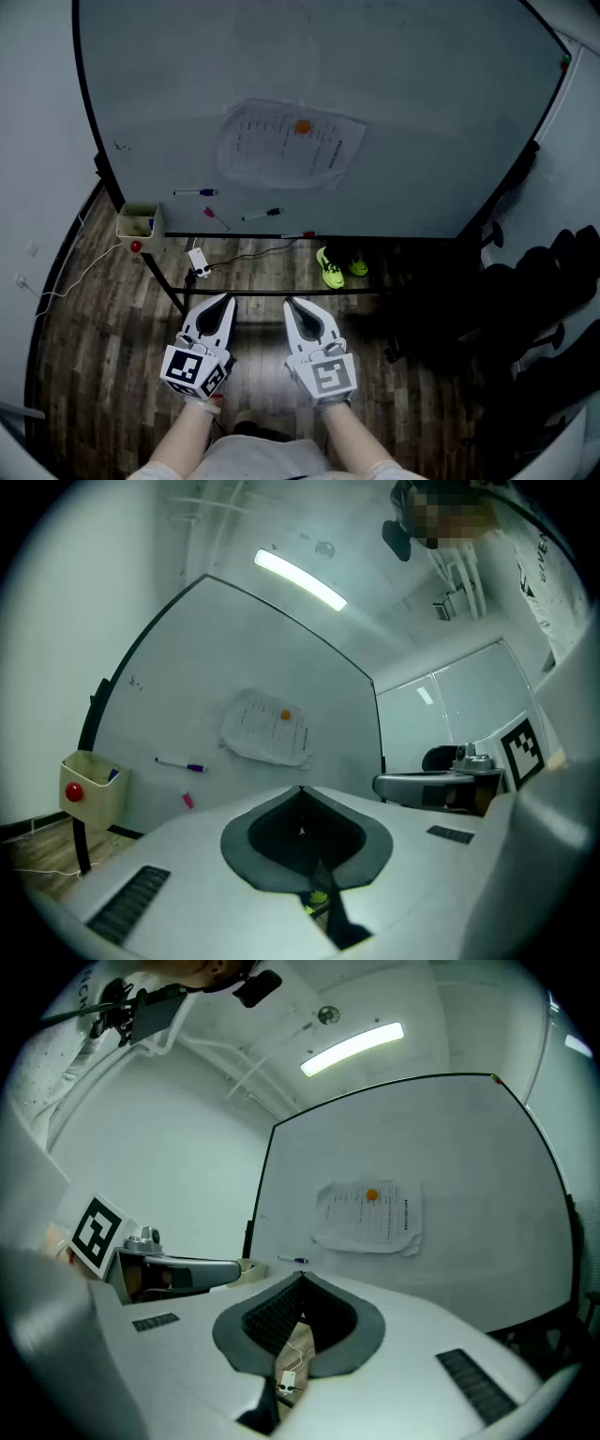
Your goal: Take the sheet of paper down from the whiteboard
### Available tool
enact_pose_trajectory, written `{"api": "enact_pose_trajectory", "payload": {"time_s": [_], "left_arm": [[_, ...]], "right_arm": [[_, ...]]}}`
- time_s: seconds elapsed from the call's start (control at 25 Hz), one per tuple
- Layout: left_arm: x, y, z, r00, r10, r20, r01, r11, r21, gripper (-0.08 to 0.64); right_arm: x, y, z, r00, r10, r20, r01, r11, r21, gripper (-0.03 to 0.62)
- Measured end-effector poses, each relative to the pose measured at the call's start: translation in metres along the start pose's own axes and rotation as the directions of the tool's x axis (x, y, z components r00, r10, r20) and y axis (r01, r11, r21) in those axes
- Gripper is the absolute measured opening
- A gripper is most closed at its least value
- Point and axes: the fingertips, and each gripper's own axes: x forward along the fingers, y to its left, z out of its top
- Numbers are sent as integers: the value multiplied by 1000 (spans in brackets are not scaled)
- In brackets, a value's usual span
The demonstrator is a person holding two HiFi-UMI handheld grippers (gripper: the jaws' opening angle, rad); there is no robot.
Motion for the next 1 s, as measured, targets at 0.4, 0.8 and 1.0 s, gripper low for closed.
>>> {"api": "enact_pose_trajectory", "payload": {"time_s": [0.4,0.8,1.0], "left_arm": [[-8,-14,0,1000,12,16,-12,1000,-8,15],[13,-13,7,999,3,41,-3,1000,-3,15],[35,-1,11,999,-16,44,16,1000,-14,15]], "right_arm": [[-19,-7,3,1000,-6,24,6,1000,2,18],[-6,-21,8,999,3,53,-3,1000,-13,18],[15,-29,8,998,9,57,-8,1000,-17,18]]}}
